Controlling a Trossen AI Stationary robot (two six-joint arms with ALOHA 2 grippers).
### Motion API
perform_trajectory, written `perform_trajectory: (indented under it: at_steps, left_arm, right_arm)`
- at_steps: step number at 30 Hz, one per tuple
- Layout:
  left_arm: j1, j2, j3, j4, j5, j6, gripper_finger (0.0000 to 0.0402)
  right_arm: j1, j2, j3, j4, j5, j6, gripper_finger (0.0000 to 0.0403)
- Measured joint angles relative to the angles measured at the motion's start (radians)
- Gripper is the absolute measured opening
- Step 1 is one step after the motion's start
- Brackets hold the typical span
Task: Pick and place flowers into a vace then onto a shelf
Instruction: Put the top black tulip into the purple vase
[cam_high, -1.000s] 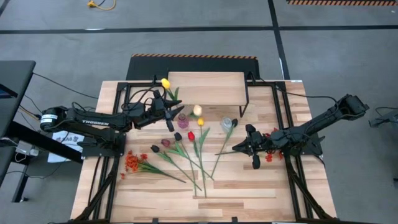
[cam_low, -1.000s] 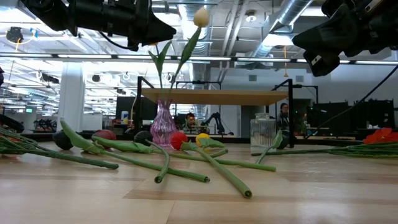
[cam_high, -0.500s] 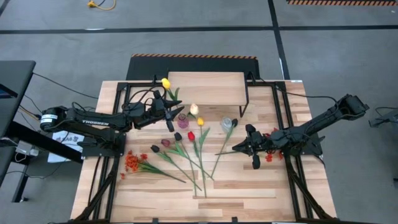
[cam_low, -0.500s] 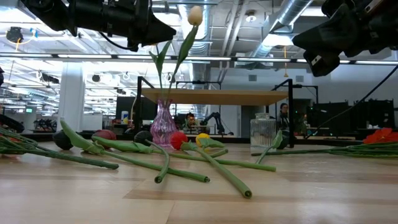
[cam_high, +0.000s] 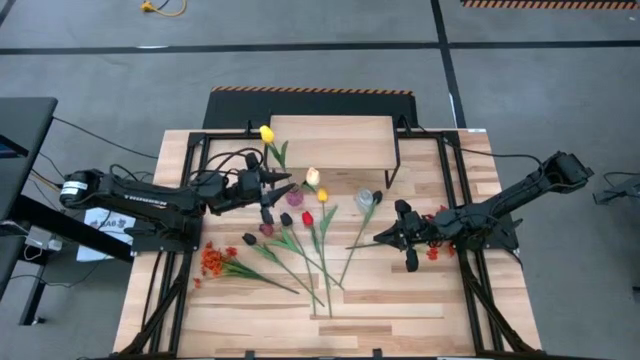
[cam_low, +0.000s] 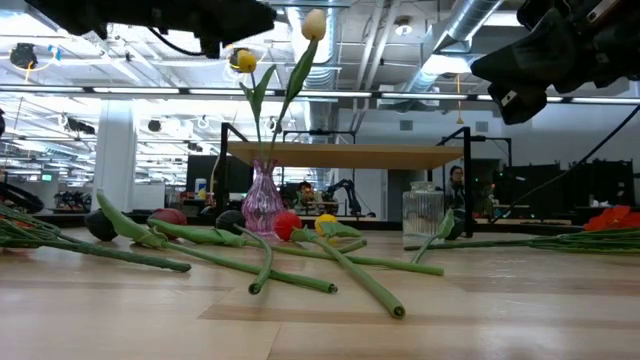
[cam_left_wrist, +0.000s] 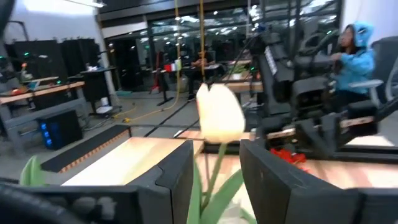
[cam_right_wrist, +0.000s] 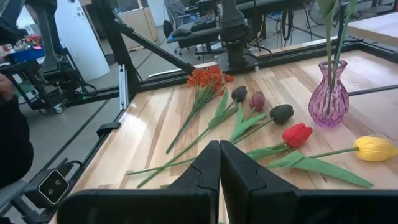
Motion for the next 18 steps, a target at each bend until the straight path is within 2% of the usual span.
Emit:
perform_trajectory:
  at_steps: [5,10,18]
  left_arm:
    - [-0.062,-0.034,0.000,-0.007,0.000,0.000,0.0122]
    - [-0.122,-0.046,0.000,-0.015,0.001,0.035,0.0122]
    - [-0.160,-0.046,-0.001,0.007,0.001,0.075,0.0122]
  right_arm:
    - [0.000,0.000,0.000,-0.067,-0.014,0.011,0.0001]
    - [0.000,0.000,0.000,-0.224,-0.037,0.063,0.0001]
    - [0.000,0.000,0.000,-0.411,-0.013,0.138,0.0001]
